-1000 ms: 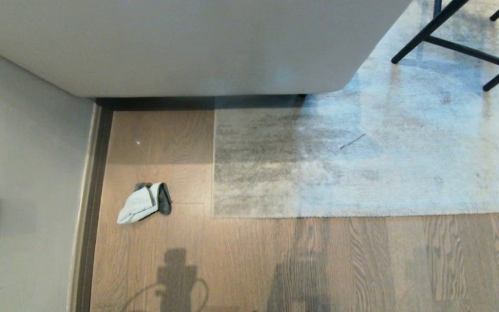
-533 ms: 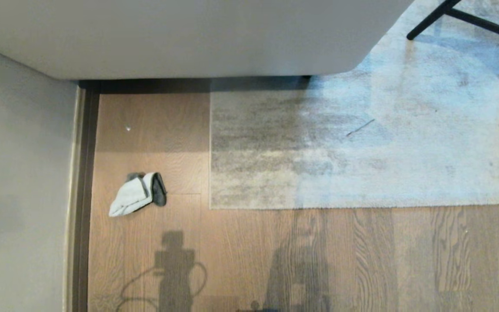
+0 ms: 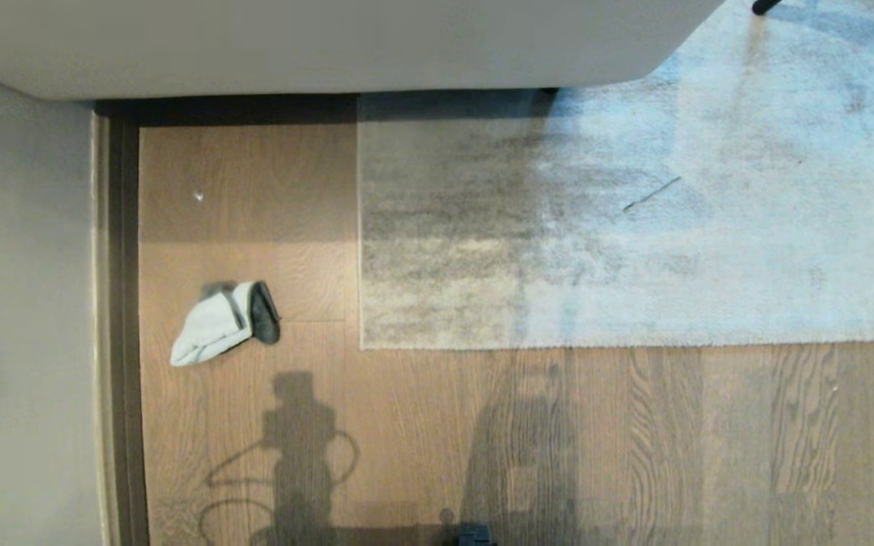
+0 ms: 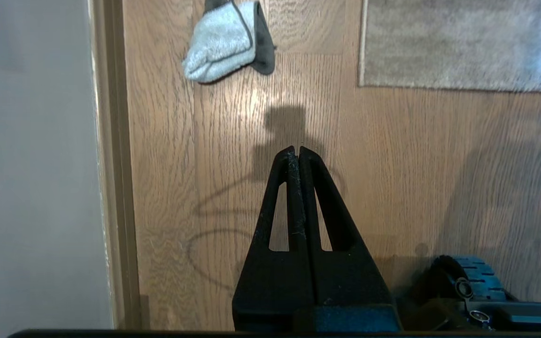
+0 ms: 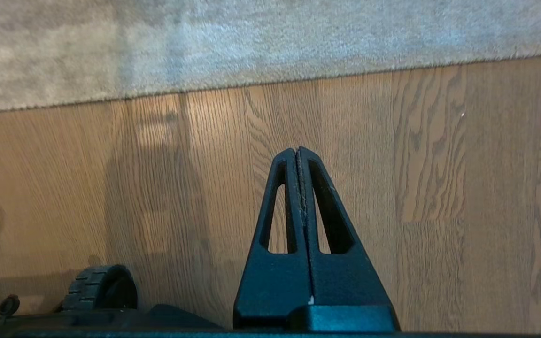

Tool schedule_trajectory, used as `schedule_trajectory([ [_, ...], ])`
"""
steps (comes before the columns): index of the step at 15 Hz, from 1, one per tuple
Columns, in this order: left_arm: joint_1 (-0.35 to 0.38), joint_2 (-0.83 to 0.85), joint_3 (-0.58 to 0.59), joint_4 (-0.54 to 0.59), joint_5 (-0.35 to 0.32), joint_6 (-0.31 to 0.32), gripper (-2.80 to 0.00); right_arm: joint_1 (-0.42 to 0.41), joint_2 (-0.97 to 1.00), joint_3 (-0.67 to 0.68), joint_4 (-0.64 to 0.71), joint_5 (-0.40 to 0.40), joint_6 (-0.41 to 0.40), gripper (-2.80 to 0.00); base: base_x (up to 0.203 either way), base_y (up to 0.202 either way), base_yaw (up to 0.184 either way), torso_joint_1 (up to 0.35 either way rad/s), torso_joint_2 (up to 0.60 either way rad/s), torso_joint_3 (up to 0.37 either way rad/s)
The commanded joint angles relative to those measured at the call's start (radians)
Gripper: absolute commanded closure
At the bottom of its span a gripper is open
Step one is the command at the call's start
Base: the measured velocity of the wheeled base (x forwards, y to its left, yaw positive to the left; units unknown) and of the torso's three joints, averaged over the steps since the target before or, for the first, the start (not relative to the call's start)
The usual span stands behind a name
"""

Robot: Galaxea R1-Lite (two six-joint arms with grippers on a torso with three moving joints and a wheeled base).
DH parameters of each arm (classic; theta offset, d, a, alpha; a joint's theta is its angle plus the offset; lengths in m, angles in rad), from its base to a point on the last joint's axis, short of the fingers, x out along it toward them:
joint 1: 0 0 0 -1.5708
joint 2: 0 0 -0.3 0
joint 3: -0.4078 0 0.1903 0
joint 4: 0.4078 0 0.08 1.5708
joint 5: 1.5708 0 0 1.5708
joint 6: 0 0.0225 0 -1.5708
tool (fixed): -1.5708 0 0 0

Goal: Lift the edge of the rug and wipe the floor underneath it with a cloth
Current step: Pick up the rag

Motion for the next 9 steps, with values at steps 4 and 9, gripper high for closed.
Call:
schedule_trajectory([
  [4, -0.001, 0.000, 0.000, 0.000, 0.001, -0.001, 0.00, 0.000, 0.000, 0.000, 0.000, 0.000, 0.001, 0.00, 0.000, 0.000, 0.000, 0.005, 0.00, -0.198],
  [9, 0.001, 0.000, 0.000, 0.000, 0.001, -0.001, 0.00, 0.000, 0.000, 0.000, 0.000, 0.000, -0.001, 0.00, 0.000, 0.000, 0.000, 0.001, 0.00, -0.196],
])
